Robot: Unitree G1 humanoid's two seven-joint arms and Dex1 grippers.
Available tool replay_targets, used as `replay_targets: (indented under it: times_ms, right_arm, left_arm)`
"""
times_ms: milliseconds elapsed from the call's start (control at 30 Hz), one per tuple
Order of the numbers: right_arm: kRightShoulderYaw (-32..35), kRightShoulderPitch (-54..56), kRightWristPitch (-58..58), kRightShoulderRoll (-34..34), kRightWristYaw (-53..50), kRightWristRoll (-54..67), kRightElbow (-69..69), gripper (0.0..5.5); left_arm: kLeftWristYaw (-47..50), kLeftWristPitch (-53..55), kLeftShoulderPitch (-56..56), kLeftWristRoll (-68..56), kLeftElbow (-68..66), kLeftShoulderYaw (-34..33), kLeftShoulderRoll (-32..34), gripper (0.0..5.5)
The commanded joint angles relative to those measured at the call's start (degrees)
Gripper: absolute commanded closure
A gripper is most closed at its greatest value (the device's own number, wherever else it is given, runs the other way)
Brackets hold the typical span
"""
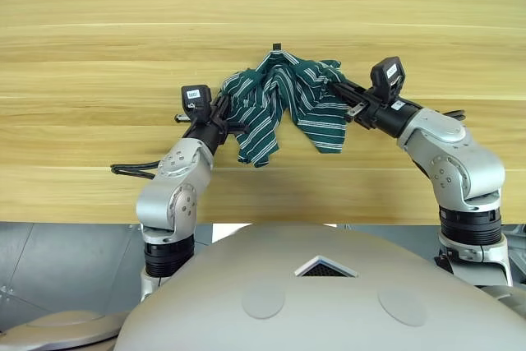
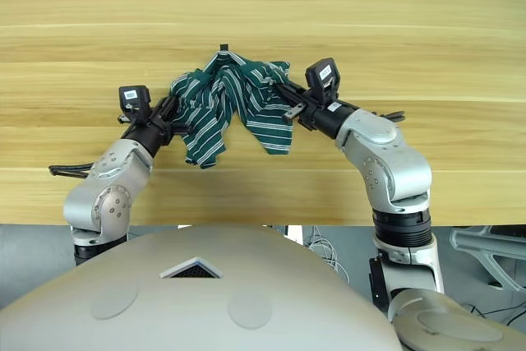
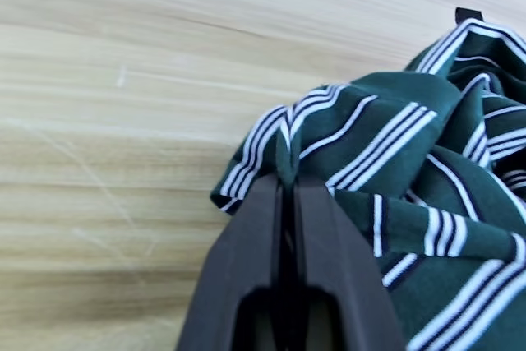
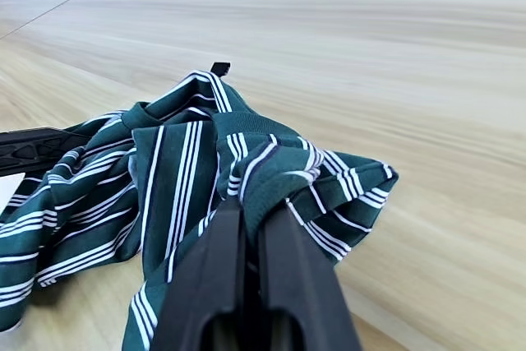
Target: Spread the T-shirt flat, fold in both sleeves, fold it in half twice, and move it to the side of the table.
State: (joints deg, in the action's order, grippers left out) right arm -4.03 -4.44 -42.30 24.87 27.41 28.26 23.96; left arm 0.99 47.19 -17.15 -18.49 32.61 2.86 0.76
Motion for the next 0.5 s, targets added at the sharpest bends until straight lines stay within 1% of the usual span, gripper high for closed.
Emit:
replay_targets:
  times_ms: [33, 133, 200, 267, 333, 400, 500]
  right_arm:
    - [-0.9, 0.6, 4.7, 3.4, 2.5, -4.0, 0.5, 5.50]
    - [-0.8, 1.3, 11.9, 7.2, 7.1, -7.9, -2.3, 5.50]
    - [0.7, 3.1, 16.4, 9.7, 10.3, -9.2, -4.2, 5.50]
    - [3.7, 6.7, 19.8, 11.3, 12.8, -8.8, -6.0, 5.50]
    - [7.2, 13.1, 22.1, 12.4, 14.9, -6.9, -8.6, 5.50]
    - [9.9, 20.8, 25.1, 13.9, 17.9, -5.5, -11.7, 5.50]
    - [14.5, 33.5, 27.8, 17.9, 19.3, -4.7, -14.5, 5.50]
  left_arm:
    - [-0.2, -1.2, 1.1, -0.4, 0.7, -3.2, 0.4, 5.47]
    - [-1.5, -2.0, 3.0, -1.8, 2.0, -7.4, 1.8, 5.47]
    - [-2.6, -2.7, 5.8, -2.4, 1.0, -10.9, 4.0, 5.47]
    - [-3.6, -4.4, 10.0, -2.0, -1.3, -14.7, 7.2, 5.47]
    - [-9.6, -9.4, 15.1, -4.5, -2.7, -18.7, 11.8, 5.47]
    - [-17.5, -12.5, 21.5, -8.3, -3.9, -21.9, 18.3, 5.47]
    - [-24.2, -13.8, 32.5, -11.1, -3.5, -26.5, 30.3, 5.47]
